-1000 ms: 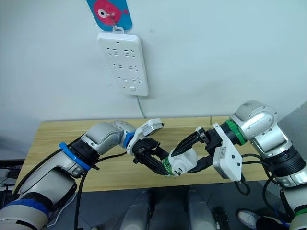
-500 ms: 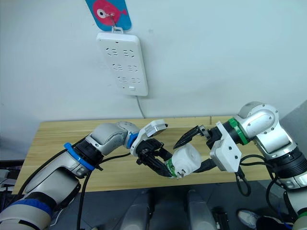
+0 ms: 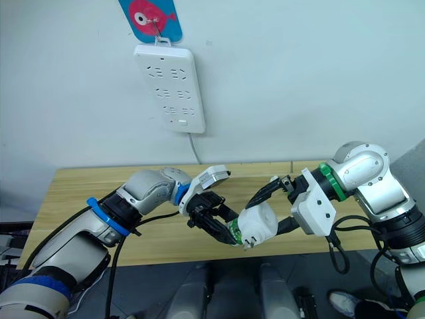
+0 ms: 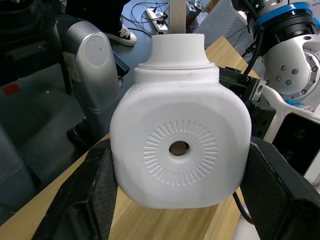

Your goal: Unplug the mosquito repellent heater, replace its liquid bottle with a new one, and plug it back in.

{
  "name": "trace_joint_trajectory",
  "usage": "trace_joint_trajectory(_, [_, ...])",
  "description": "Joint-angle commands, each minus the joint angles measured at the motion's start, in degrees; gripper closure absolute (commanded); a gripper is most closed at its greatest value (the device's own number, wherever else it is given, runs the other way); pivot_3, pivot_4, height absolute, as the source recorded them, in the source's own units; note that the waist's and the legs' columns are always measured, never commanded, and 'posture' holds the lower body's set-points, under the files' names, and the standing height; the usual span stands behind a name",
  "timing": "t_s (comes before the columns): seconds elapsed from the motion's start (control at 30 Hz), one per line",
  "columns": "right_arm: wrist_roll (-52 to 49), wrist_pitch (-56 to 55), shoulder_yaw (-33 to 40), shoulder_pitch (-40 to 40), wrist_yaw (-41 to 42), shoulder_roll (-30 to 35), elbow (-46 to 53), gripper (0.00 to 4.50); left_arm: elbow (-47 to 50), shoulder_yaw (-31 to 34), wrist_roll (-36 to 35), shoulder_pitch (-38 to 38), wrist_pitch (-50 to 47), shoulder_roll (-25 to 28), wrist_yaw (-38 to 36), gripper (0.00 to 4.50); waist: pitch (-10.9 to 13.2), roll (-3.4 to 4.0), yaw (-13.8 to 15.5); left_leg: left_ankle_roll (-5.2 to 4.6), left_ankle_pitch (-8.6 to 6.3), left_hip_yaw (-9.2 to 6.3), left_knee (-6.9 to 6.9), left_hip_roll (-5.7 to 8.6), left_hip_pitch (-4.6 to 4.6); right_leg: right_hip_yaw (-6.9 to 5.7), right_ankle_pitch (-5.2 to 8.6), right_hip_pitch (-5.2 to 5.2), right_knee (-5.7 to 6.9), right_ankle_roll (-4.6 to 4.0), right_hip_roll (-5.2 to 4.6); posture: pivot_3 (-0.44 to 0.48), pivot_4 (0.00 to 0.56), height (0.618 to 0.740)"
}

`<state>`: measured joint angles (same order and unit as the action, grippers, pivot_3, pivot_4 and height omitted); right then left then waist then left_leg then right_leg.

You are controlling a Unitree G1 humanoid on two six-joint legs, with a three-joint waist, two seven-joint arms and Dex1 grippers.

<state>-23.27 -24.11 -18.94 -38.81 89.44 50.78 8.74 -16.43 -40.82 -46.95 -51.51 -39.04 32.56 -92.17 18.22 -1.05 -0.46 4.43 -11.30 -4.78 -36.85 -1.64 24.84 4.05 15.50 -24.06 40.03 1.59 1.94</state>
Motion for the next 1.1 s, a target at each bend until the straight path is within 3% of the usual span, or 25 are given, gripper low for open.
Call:
trace_joint_trajectory(0.03, [-2.0,0.4,2.2,-0.2,1.7,-0.3,3.6,1.52,0.8,0.5,-0.4,-0.5,0.6,-0.9,-0.3,2.09,0.0,0.0,0.0,0.0,0.0,0.0,0.0,0.0,0.0,0.0,0.0,0.0,0.0,0.0,0.0,0.082,0.298,0.74])
trace_joint_trajectory(0.1, [-2.0,0.6,2.3,-0.1,1.6,-0.3,3.5,1.52,0.5,0.7,-0.3,-0.4,0.6,-1.1,-0.3,2.09,0.0,0.0,0.0,0.0,0.0,0.0,0.0,-0.01,0.0,0.0,0.0,0.0,0.0,0.0,0.0,0.082,0.298,0.74])
trace_joint_trajectory(0.33, [-1.7,2.3,4.2,1.6,0.1,0.7,3.1,1.52,-1.1,3.0,-1.1,-1.5,0.9,0.1,-0.3,0.01,0.0,0.0,0.0,0.0,0.0,-0.02,0.0,0.0,0.01,-0.01,0.0,0.0,0.0,0.0,0.0,0.091,0.297,0.74])
trace_joint_trajectory(0.57, [-0.1,14.6,14.4,16.5,-10.6,7.2,6.1,1.52,-4.1,12.7,4.4,-2.9,10.0,4.5,-0.3,0.0,0.0,0.0,0.2,-0.01,-0.01,-0.01,0.01,0.02,0.04,-0.01,0.0,-0.01,-0.02,0.0,0.0,0.103,0.295,0.74])
trace_joint_trajectory(0.63, [-4.3,34.0,18.9,23.9,-21.3,9.7,11.1,1.52,-0.9,16.1,11.9,0.8,22.2,4.5,2.8,0.0,0.0,0.01,0.3,-0.01,-0.01,0.01,0.04,0.03,0.05,0.02,-0.01,-0.03,-0.03,-0.02,-0.02,0.113,0.294,0.74])
trace_joint_trajectory(0.73, [-9.4,54.7,23.8,30.4,-32.2,11.0,16.7,1.52,2.3,19.8,19.8,5.3,34.3,2.9,8.6,0.0,0.0,0.02,0.5,0.0,0.0,-0.03,0.1,-0.04,0.05,0.01,-0.07,-0.03,-0.03,-0.21,-0.33,0.123,0.292,0.74])
trace_joint_trajectory(0.8, [-23.2,76.1,29.9,31.1,-46.6,6.7,18.3,1.52,5.9,22.2,27.6,9.5,44.4,0.2,18.5,0.0,0.0,0.01,0.5,0.0,0.0,-0.01,0.07,-0.01,0.05,0.02,-0.07,-0.03,-0.02,-0.21,-0.34,0.131,0.288,0.74])
trace_joint_trajectory(0.87, [-35.5,89.7,35.2,29.6,-59.6,1.1,18.0,1.52,9.6,24.2,33.5,13.3,50.7,-2.2,26.9,0.0,0.0,-0.02,0.5,0.01,0.01,-0.03,0.04,-0.15,0.04,0.03,-0.07,0.0,-0.03,-0.22,-0.36,0.132,0.284,0.74])
trace_joint_trajectory(0.93, [-45.0,97.0,38.9,26.8,-73.0,-4.5,15.8,1.52,13.0,24.5,39.3,16.8,55.3,-3.6,32.1,0.0,0.0,-0.02,0.5,0.02,0.02,-0.03,0.03,-0.08,0.05,0.08,-0.08,0.01,-0.02,-0.21,-0.4,0.132,0.284,0.74])
trace_joint_trajectory(1.0, [-58.1,96.6,39.9,25.3,-90.4,-8.1,12.5,1.52,15.2,23.1,45.2,19.6,58.1,-4.4,36.2,0.0,0.0,-0.01,0.5,0.01,0.04,0.01,0.03,0.0,0.04,0.07,-0.02,0.01,-0.02,-0.03,-0.37,0.131,0.278,0.74])
trace_joint_trajectory(1.1, [-72.0,93.4,36.8,24.6,-104.5,-6.9,12.0,1.52,14.8,21.2,52.2,20.8,59.4,-6.5,41.6,0.0,0.0,0.0,0.5,-0.1,0.09,0.14,0.04,0.07,0.06,0.14,-0.02,0.0,-0.06,0.18,-0.31,0.126,0.275,0.74])
